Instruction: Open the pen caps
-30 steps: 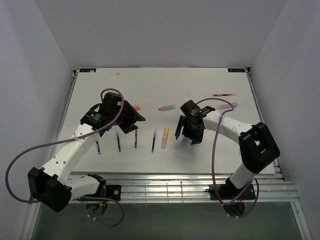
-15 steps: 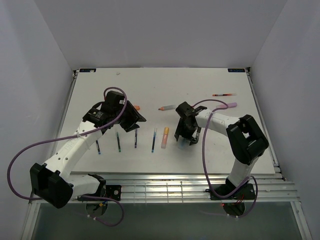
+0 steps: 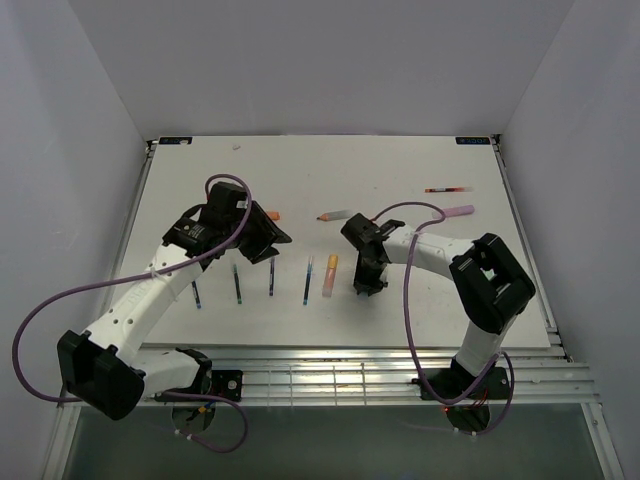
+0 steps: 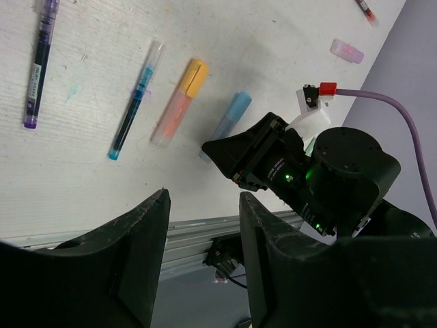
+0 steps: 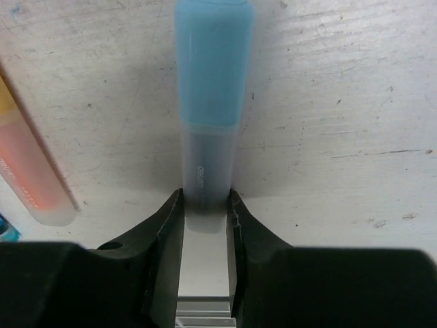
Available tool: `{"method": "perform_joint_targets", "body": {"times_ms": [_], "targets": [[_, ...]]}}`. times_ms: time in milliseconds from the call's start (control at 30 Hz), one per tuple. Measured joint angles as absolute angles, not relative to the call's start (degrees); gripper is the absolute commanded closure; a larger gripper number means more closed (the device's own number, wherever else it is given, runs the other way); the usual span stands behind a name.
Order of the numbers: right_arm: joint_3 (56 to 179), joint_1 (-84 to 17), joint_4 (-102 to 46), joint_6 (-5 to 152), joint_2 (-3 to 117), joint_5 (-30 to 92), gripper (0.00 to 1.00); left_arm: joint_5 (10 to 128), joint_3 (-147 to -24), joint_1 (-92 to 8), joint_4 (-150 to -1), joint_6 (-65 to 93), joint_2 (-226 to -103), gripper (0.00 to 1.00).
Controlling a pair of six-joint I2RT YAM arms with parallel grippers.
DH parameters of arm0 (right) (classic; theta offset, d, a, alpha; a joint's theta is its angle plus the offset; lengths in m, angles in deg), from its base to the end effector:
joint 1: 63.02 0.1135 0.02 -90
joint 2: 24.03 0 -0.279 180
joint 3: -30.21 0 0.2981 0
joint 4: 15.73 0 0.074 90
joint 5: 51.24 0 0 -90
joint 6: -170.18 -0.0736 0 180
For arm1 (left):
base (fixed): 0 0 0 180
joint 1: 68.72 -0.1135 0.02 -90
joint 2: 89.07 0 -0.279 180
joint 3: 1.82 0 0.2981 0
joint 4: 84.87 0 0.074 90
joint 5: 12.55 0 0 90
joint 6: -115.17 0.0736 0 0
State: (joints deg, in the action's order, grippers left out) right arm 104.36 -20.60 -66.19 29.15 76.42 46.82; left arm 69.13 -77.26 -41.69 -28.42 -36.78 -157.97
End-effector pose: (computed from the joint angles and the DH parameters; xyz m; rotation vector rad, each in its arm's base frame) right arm 0.2812 0.2430 0.1128 0.2396 2.8697 0.1042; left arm 0.2715 -0.1505 0.2954 -0.7210 2.5246 -0.8073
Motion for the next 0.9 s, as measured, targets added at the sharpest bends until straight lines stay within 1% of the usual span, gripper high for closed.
{"method": "perform_joint_targets", "body": {"times_ms": [133,267,300,400,533,700,900], "targets": [[105.28,-20.52,-67.29,35.38,76.37,48.15,0.92,69.09,-77.26,-41.69,-28.42,-36.87,-157.84,0.45],[107.97,-20.56,-67.85,45.26,73.77,45.83,0.92,68.37,-77.24,-41.69,-29.12,-36.28,-157.73,0.39],[108.91,-20.58,-67.64,48.23,72.11,43.85,0.92,67.74,-77.06,-41.69,-30.02,-35.89,-157.64,0.36],[112.60,-20.56,-66.96,54.72,67.65,34.69,0.92,65.44,-76.63,-41.69,-32.46,-34.49,-157.53,0.31],[117.47,-20.43,-64.79,58.61,65.60,23.41,0.92,62.60,-76.45,-41.65,-35.11,-33.66,-157.97,0.28],[118.46,-19.03,-63.61,59.64,65.90,14.19,0.92,61.35,-76.45,-41.47,-36.68,-33.53,-158.63,0.26],[120.58,-16.63,-63.18,59.16,67.54,8.18,0.92,61.31,-76.45,-41.45,-37.75,-33.05,-159.37,0.27]]}}
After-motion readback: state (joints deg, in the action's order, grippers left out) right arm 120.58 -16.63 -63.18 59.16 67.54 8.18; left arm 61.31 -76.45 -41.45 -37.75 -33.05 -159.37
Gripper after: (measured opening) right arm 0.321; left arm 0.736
